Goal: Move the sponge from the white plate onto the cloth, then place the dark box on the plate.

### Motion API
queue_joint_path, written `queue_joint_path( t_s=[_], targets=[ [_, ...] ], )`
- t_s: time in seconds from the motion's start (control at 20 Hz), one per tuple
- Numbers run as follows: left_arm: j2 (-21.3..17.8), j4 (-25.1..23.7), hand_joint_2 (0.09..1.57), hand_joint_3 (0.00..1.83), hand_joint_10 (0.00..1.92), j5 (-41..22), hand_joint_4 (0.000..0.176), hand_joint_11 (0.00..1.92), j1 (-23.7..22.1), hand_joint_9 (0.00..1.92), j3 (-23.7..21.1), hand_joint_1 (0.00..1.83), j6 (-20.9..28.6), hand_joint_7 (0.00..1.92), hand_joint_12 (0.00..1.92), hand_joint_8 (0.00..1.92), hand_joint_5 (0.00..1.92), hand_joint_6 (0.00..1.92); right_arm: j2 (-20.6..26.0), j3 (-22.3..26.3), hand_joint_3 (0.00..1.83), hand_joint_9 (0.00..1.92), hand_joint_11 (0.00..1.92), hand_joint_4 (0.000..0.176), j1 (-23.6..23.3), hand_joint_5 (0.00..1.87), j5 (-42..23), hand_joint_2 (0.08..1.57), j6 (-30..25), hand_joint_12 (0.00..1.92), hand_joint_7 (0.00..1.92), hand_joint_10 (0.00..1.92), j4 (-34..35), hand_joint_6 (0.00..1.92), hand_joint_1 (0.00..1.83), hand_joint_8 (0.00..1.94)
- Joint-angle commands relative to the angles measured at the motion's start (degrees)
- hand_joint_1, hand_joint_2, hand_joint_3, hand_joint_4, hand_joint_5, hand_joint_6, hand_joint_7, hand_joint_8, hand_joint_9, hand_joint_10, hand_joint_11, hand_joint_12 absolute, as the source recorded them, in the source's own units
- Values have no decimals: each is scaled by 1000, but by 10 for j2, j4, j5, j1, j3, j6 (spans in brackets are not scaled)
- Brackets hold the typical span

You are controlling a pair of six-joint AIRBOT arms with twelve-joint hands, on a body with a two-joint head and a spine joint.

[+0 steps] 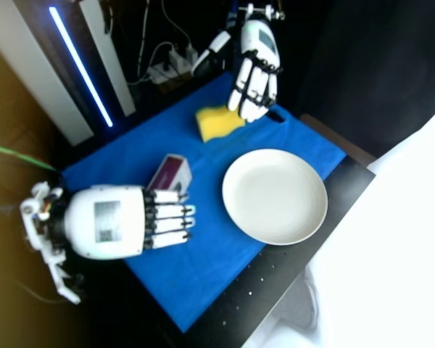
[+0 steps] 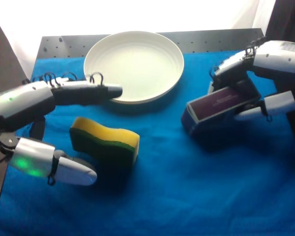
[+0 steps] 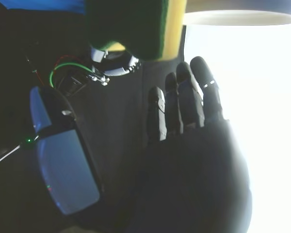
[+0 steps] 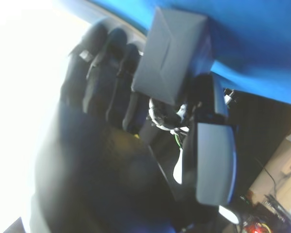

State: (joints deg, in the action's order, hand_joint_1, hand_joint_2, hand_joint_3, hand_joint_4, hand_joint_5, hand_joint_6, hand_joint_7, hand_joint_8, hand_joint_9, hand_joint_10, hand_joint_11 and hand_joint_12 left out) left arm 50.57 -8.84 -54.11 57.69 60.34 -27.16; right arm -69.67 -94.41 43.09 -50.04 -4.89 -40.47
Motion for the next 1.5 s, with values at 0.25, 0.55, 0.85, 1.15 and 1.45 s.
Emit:
queue_joint_path(
  t_s=[0.25,0.55,0.85,1.15,1.45],
  targets=[
    [3,31,750,0,25,-84,88,3,24,489,-10,860,8,450,1481,0,419,3,19,24,0,658,654,82,-86,596,-112,1087,-3,1921,603,1844,15,1820,1268,1757],
    [5,44,750,0,2,-98,94,0,40,426,-22,898,-1,399,1352,2,398,3,-39,-48,0,708,816,64,-224,615,-91,1048,-3,1921,600,1921,-24,1717,1276,1889],
    [11,44,755,1,15,-108,72,16,40,463,-20,853,-1,429,1363,7,429,5,-136,-122,4,582,578,27,-233,624,-14,1065,-3,1892,598,1840,-20,1851,1347,1843],
    [21,44,796,13,5,-112,49,12,40,446,-21,803,0,422,1331,5,454,11,-205,-179,0,749,824,0,-206,693,107,1102,-3,1770,615,1751,-30,1505,1363,1582],
    [27,44,790,1,5,-115,63,1,39,453,-18,800,4,443,1366,8,484,11,-240,-208,0,345,364,48,-183,362,187,1091,-3,1570,258,1253,-35,207,1017,723]
  ],
)
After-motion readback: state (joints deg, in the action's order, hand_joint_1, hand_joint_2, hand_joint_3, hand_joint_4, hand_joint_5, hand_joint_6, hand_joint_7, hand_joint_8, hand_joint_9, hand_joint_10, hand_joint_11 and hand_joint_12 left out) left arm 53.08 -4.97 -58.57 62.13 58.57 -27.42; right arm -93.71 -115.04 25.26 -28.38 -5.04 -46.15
